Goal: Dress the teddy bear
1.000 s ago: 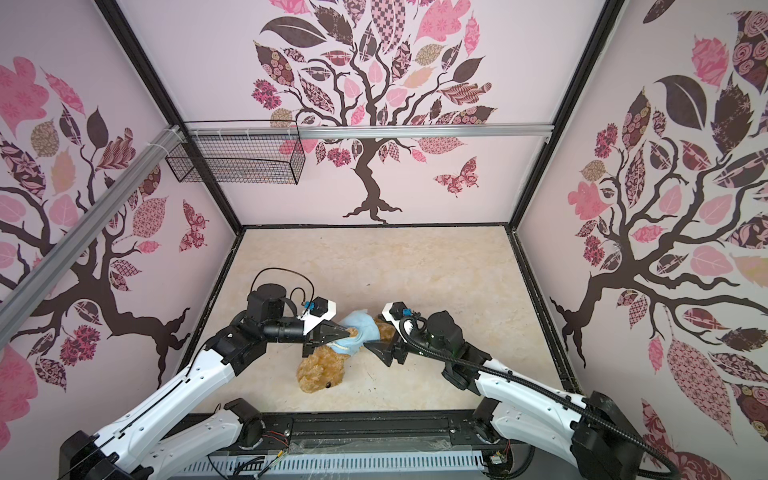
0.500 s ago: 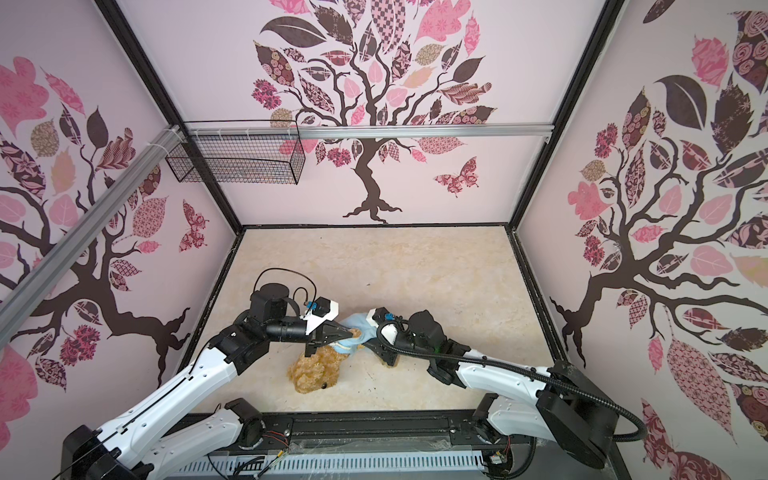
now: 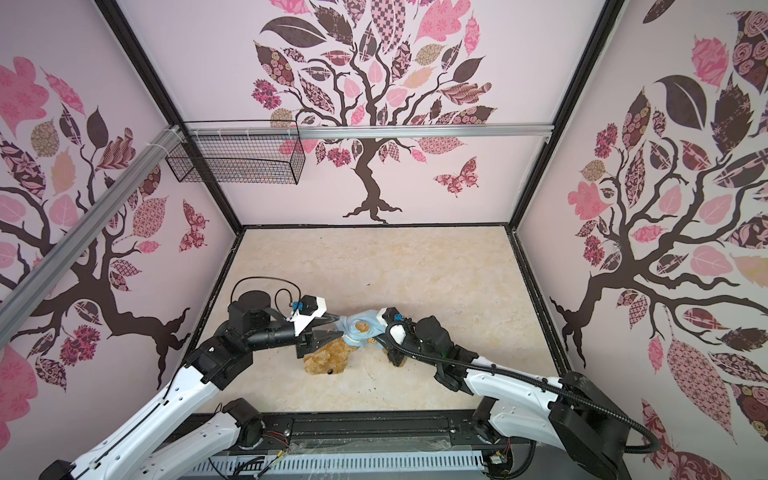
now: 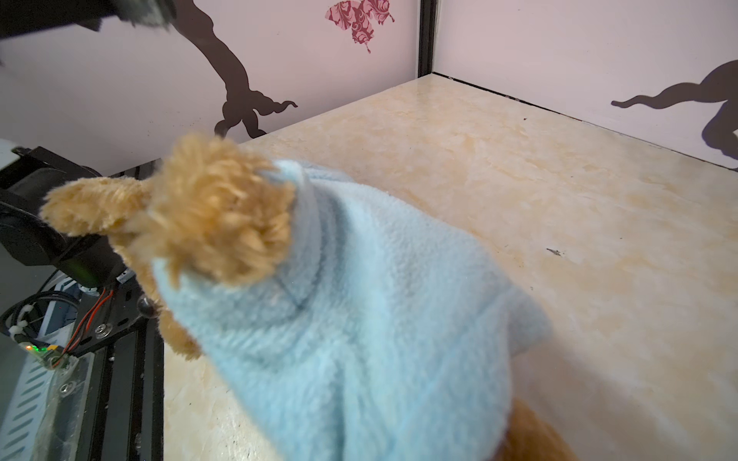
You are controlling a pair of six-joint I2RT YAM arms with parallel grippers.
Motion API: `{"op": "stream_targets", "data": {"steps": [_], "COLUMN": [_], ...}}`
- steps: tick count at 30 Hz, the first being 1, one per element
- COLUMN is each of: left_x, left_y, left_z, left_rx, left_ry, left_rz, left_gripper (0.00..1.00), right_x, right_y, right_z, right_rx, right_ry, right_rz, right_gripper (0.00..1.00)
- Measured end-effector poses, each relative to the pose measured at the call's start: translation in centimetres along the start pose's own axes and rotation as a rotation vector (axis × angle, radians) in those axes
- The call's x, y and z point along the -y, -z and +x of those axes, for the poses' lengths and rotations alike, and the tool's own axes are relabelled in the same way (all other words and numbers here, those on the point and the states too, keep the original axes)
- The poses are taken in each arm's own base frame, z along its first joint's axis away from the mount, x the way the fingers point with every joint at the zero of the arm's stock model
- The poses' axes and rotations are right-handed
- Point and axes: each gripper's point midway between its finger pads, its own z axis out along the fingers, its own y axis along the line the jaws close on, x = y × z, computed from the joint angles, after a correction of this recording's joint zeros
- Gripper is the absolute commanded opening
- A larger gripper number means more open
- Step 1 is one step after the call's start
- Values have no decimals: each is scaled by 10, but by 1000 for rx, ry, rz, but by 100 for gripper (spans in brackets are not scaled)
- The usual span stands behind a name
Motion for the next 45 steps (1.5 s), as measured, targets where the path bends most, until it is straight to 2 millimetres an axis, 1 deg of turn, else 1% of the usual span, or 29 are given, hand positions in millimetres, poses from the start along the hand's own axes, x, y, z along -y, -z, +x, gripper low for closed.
{"op": "stream_targets", "data": {"steps": [3,5,7,9,11,15,19,24,26,28,31,34,35,36,37,40,42,45], "left_x": [6,8,9,7,4,0,0,3,3,3,4,3,3,3,1,-4,-11,-26], "left_y": [2,0,-4,-10,-16,-33,-49,-62,-66,-69,-74,-77,-77,-78,-78,-76,-66,-52], "left_z": [-9,-13,-17,-17,-15,-6,-1,9,15,20,25,26,26,23,21,3,-11,-28], "left_rx": [-19,-47,-85,-121,-160,-242,-298,-358,-378,-397,-413,-416,-414,-405,-393,-301,-205,-28], "left_ry": [14,24,40,52,66,93,90,82,78,77,84,84,90,99,98,138,198,324], "left_rz": [0,5,11,18,22,47,81,115,121,123,128,130,128,123,117,80,52,17], "left_gripper": [47,45,39,37,37,42,45,44,41,35,22,7,1,0,0,0,0,0], "right_x": [1,1,0,0,0,-2,-3,-5,-5,-5,-5,-6,-5,-4,-3,4,10,14], "right_y": [0,0,0,0,0,0,0,0,0,0,0,0,0,0,0,1,4,9], "right_z": [1,2,4,5,5,4,4,5,4,4,4,5,4,4,4,-2,-9,-21], "right_rx": [-2,-7,-14,-19,-20,-20,-21,-21,-20,-20,-20,-21,-20,-20,-17,5,34,91], "right_ry": [9,18,25,30,34,44,47,49,49,49,49,50,50,50,49,35,15,-33], "right_rz": [13,19,21,22,24,19,17,12,11,11,10,11,14,19,26,72,106,142], "right_gripper": [1,1,1,1,1,1,1,1,1,1,1,1,2,1,2,2,3,3]}}
